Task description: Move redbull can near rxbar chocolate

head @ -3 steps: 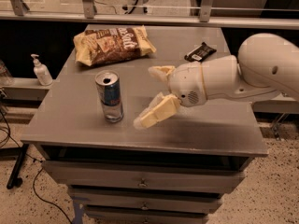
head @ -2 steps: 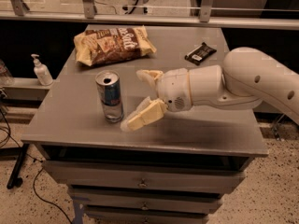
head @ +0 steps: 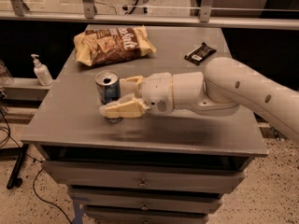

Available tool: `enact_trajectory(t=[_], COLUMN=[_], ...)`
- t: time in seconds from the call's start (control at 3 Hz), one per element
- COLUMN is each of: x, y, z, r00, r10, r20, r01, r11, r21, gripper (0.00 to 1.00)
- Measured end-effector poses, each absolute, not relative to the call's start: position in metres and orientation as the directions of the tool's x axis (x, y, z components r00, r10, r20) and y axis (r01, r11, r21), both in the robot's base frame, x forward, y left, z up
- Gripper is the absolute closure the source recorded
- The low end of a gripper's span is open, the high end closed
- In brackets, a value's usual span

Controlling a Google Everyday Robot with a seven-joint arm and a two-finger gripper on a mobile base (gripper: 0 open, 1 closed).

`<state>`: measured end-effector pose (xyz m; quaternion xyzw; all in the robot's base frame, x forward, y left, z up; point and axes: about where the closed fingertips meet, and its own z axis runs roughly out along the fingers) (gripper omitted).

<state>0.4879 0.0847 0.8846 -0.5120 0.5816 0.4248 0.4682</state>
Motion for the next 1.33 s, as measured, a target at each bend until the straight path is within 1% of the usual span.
enact_trajectory(t=[0.33, 0.67, 1.0, 1.33], x=[0.49, 0.497, 0.511, 0.527], y=[0.088, 0.081, 0.043, -0.03], z=[0.888, 0.894, 0.91, 0.938], r00=[-0.044, -0.038, -0.003, 0.053], r10=[-0.177, -0.181, -0.227, -0.335], r20=[-0.983, -0.983, -0.974, -0.941], r01=[-0.992, -0.989, -0.978, -0.952], r11=[0.126, 0.148, 0.203, 0.266], r21=[0.022, 0.011, -0.044, -0.148], gripper=[0.62, 0.86, 1.0, 1.0])
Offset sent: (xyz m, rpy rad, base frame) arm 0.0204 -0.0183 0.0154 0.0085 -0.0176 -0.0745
